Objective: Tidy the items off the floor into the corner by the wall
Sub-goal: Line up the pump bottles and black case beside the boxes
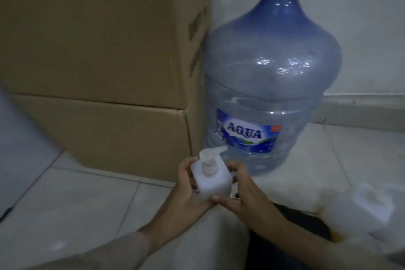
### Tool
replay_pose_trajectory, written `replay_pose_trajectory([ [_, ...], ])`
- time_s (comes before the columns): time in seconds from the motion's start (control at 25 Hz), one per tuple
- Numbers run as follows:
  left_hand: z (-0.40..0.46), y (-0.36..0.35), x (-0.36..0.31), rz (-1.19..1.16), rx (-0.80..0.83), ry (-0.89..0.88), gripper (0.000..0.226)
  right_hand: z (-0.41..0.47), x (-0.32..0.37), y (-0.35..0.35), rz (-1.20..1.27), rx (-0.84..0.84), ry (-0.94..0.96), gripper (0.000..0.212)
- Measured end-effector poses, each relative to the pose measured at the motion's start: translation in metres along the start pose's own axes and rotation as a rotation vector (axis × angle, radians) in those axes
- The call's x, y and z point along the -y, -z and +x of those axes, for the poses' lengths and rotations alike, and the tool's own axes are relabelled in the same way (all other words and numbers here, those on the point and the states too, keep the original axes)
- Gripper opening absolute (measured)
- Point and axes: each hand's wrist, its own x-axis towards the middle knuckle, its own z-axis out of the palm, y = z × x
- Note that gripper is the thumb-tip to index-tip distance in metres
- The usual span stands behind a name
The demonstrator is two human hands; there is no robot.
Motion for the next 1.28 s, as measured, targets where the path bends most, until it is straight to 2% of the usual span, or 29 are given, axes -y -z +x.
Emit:
replay_pose_trajectory([
  [0.12, -0.031, 0.054, 0.022, 0.028, -0.044, 0.094, 0.075, 0.016, 0.018, -0.057, 0.077, 0.124, 0.039, 0.043],
  [0.24, -0.056, 0.103, 0.050, 0.017, -0.182, 0.163, 0.080, 0.040, 0.040, -0.118, 0.143, 0.184, 0.066, 0.044],
  [0.32, -0.064, 0.128, 0.065, 0.020, -0.308, 0.180, 0.081, 0.059, 0.062, -0.148, 0.196, 0.242, 0.092, 0.048],
  [0.48, -0.072, 0.172, 0.088, 0.030, -0.560, 0.220, 0.066, 0.091, 0.095, -0.200, 0.209, 0.356, 0.105, 0.062],
  [0.64, -0.066, 0.202, 0.110, 0.016, -0.723, 0.278, 0.058, 0.112, 0.108, -0.239, 0.245, 0.399, 0.086, 0.070],
  [0.84, -0.040, 0.220, 0.121, -0.011, -0.761, 0.325, 0.037, 0.140, 0.111, -0.263, 0.339, 0.405, 0.034, 0.069],
  [1.12, -0.030, 0.233, 0.140, -0.007, -0.814, 0.292, 0.051, 0.168, 0.107, -0.286, 0.412, 0.424, -0.006, 0.064],
  [1.2, -0.032, 0.232, 0.140, -0.021, -0.769, 0.297, 0.057, 0.170, 0.105, -0.287, 0.384, 0.419, -0.015, 0.064],
  [1.28, -0.035, 0.232, 0.142, 0.020, -0.641, 0.409, 0.062, 0.170, 0.105, -0.281, 0.314, 0.440, -0.009, 0.064],
])
